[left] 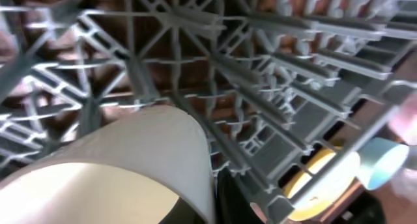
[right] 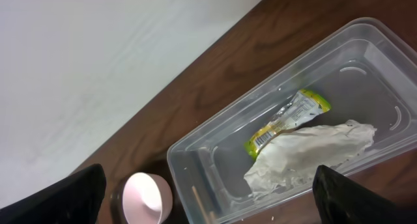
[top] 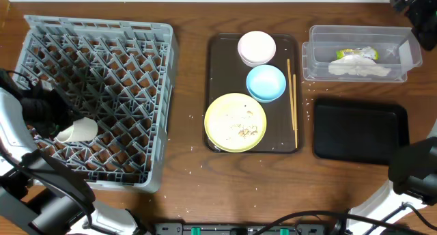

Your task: Sort waste into correct bins and load items into the dishwasher

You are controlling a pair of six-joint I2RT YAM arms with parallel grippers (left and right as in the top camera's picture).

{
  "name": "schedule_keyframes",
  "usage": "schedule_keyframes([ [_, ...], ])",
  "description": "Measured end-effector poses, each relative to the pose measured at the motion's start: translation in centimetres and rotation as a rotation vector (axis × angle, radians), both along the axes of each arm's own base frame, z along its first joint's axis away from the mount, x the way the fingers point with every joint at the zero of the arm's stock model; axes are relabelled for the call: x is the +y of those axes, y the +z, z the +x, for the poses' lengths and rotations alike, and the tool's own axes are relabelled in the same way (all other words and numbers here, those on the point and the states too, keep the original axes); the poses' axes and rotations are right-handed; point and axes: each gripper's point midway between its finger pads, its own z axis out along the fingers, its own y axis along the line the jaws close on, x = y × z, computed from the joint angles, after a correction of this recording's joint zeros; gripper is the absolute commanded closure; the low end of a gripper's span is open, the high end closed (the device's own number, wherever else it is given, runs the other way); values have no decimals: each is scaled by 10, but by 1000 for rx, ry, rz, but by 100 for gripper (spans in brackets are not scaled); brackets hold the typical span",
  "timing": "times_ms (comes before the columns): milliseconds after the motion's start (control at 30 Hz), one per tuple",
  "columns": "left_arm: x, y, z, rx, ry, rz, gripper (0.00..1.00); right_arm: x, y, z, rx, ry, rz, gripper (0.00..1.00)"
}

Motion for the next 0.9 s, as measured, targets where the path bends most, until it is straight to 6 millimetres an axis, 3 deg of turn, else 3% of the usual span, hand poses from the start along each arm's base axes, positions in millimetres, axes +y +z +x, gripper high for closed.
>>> schedule_keyframes([
  [267,-14,30,47,-268,25,-157,92,0,0,0,0,0,0,1],
  [567,-8,65,89,-494,70,-240,92,0,0,0,0,0,0,1],
  [733,-4,69,96,-515,104,-267,92,0,0,0,0,0,0,1],
  [900,-1,55,98,-469,137,-282,92,0,0,0,0,0,0,1],
])
